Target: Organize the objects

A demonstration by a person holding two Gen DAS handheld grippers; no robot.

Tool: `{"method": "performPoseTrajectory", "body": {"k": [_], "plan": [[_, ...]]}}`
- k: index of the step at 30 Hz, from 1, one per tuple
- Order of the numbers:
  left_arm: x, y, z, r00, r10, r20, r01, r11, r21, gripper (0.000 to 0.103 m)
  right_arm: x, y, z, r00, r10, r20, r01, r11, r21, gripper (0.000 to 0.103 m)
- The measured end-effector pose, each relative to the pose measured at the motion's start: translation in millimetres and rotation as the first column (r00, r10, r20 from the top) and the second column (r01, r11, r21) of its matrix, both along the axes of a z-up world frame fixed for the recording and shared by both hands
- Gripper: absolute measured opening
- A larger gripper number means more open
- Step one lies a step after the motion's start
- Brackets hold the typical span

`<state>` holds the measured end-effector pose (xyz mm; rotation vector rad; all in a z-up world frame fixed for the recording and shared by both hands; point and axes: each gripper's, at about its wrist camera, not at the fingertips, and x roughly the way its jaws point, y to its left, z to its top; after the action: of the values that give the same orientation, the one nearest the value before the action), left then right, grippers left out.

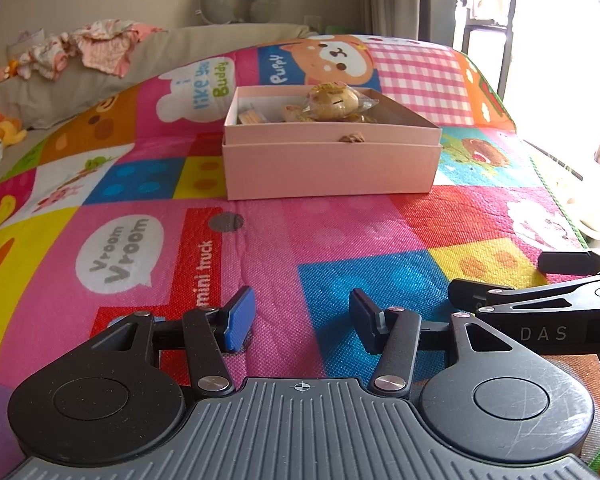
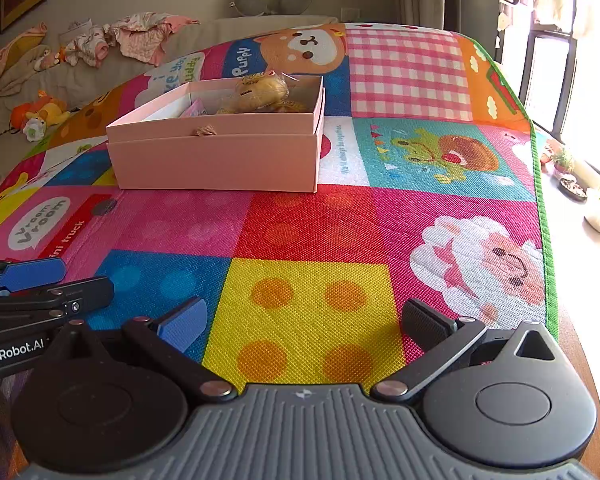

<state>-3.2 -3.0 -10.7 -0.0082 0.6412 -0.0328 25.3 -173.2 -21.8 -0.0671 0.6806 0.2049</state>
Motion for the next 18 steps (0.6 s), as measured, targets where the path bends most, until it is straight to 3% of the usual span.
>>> {"method": "performPoseTrajectory", "body": {"k": [18], "plan": [[-1.8,0.2,0.6,1.0,-0.001,0.001,0.001,1.0,-0.013,0.057,0.2,0.0,-0.5,1.0,0.001,0.001,-0.001,1.0,-0.002,0.103]]}}
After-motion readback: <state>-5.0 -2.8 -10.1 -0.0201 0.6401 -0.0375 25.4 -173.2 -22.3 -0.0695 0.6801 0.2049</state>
